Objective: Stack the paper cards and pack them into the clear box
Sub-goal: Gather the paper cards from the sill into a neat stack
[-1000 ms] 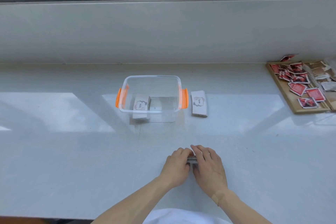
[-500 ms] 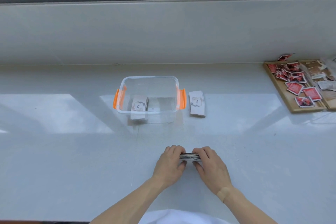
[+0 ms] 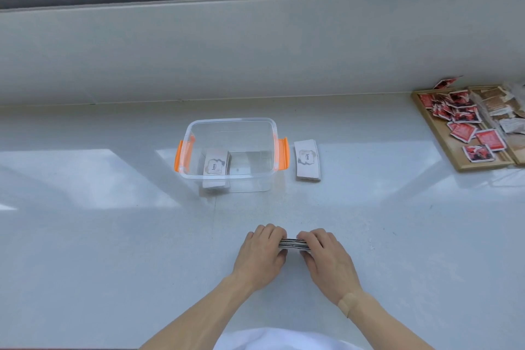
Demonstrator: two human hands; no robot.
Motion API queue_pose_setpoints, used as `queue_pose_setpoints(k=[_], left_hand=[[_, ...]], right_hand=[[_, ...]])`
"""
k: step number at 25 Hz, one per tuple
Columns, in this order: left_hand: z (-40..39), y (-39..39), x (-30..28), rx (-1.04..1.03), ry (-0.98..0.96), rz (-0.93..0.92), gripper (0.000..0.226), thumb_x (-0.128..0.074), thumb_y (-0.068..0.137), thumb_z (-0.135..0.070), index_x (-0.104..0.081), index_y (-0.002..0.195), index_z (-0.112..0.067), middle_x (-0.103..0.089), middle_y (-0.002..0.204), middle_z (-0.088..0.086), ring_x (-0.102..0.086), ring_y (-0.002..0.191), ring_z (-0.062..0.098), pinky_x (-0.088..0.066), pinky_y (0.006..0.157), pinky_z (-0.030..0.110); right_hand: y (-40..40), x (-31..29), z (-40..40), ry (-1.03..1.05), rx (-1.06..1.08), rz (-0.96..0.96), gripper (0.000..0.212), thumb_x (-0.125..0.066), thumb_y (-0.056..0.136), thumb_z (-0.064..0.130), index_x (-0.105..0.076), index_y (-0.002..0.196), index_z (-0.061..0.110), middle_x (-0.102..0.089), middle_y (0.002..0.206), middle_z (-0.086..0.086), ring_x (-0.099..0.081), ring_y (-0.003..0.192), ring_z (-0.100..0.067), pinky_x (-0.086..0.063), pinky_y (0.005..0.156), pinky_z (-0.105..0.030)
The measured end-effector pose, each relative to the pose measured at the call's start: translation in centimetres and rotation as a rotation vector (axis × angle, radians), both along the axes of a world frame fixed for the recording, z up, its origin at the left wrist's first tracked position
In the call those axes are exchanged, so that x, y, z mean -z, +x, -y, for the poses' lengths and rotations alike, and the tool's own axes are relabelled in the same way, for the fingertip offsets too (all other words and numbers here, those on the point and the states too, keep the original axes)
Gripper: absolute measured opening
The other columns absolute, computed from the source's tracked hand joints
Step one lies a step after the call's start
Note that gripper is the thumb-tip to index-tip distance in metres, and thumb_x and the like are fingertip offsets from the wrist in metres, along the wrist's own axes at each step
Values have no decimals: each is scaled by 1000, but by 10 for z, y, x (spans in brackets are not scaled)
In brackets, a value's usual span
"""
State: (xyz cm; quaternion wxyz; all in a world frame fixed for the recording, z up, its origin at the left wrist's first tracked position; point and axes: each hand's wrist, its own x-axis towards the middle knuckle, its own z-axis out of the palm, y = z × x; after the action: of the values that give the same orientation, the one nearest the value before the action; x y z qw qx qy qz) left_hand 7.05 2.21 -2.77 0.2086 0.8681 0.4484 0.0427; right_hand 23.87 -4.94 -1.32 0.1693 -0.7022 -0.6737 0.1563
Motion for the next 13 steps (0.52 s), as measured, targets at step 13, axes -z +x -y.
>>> queue_pose_setpoints(k=[13], left_hand=[[-52,29,-39,181,-161,-240,28,-50,83,-14,-45,111,-18,-57,113,6,-52,105,30,-38,83,41]], right_hand=[[20,-21,-23,-178,-54,32,28,-55,86,33,-50,114,36,-55,96,10,-56,85,-18,-42,68,-34]])
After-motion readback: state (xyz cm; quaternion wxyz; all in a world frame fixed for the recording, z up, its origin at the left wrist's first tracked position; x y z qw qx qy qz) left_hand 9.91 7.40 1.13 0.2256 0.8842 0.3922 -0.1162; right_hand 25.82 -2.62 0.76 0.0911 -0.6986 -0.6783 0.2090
